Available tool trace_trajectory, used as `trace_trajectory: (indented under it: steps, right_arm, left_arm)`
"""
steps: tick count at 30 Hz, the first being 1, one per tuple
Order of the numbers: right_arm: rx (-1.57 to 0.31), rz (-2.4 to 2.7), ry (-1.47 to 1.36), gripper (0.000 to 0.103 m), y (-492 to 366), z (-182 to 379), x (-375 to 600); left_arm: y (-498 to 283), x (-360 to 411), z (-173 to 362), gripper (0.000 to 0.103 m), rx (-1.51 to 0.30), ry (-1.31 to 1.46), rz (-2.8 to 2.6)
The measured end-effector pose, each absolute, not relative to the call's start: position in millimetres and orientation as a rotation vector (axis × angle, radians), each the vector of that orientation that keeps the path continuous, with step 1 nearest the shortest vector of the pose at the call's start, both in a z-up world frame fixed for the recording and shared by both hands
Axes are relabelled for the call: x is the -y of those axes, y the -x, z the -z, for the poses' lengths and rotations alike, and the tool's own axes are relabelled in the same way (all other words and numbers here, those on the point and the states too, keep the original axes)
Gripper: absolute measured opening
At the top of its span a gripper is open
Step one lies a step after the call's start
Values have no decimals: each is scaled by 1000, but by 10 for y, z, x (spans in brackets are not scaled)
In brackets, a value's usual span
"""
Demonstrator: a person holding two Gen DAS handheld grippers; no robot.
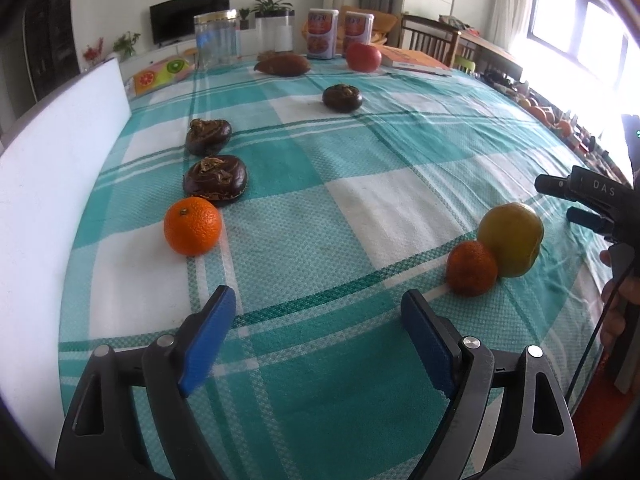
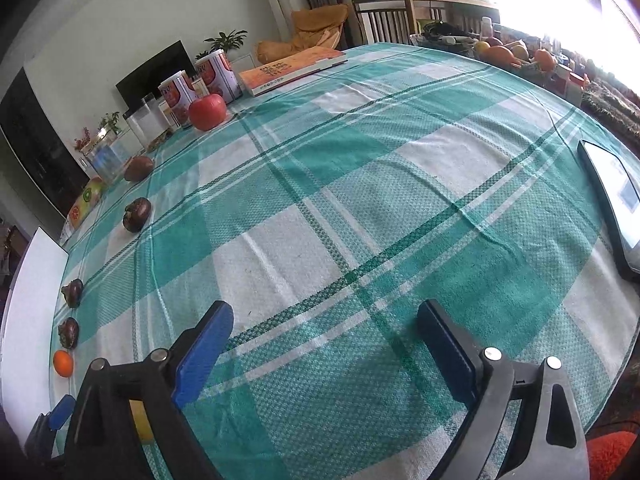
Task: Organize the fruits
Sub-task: 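Move the left tool to the tangerine and close on it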
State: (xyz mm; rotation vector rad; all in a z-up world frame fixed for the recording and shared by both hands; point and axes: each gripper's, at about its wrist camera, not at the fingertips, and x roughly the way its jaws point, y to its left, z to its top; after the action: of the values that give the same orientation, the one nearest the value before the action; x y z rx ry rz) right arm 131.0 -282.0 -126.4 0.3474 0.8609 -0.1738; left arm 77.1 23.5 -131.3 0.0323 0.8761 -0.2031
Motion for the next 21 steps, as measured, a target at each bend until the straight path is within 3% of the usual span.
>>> trace_trajectory:
  steps: [21]
  right_arm:
    - [-873, 168, -351, 98, -1292, 1276, 2808]
  left_arm:
    - [-777, -191, 1324, 88, -881, -56, 196]
